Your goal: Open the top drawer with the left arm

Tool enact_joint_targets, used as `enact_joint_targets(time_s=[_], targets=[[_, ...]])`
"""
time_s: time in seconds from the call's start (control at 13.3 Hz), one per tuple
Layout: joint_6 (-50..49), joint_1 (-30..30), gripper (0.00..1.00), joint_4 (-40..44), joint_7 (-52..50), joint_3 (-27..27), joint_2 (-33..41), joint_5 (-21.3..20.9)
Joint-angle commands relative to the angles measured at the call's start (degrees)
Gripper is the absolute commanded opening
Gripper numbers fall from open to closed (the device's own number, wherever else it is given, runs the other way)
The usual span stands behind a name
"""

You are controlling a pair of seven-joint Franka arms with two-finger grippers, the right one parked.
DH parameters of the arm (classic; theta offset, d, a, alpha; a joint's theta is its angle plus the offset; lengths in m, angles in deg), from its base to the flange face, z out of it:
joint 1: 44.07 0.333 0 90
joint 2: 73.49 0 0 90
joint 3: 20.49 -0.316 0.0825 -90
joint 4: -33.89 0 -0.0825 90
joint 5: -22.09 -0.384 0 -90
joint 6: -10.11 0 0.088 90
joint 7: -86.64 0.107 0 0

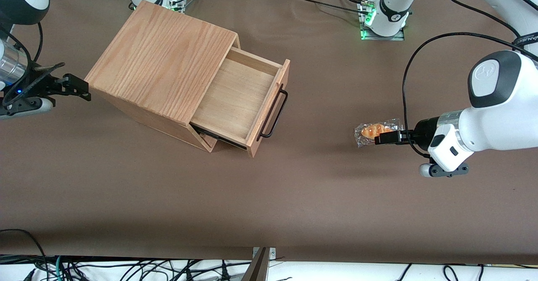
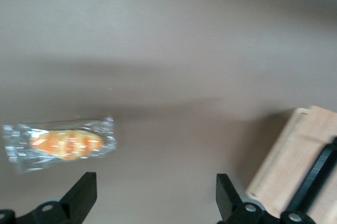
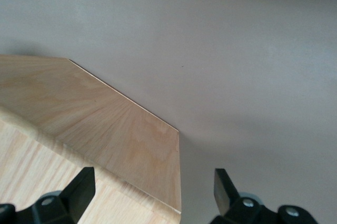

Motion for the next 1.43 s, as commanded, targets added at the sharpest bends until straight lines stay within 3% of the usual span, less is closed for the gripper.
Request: enact_joint_targets(time_s=[0.0,0.38,0.6,0.9,1.05,1.35], targets=[[-0.7,0.4,1.00,-3.1,4.1,-0.8,3.2,-4.9],[2.5,-0.4,1.00,-15.9,20.4,-11.2,14.4,-7.1],[6.3,0.4,1.00,-25.3,26.2,-11.5,23.3,-15.4],[2.3,0.2,1.00,-26.5,26.8,-11.4,30.4,-15.1],[-3.4,0.3,1.00,-26.4,26.7,-11.4,32.4,-11.6],[-2.7,0.1,1.00,-26.4,26.2,-11.4,32.4,-10.8]])
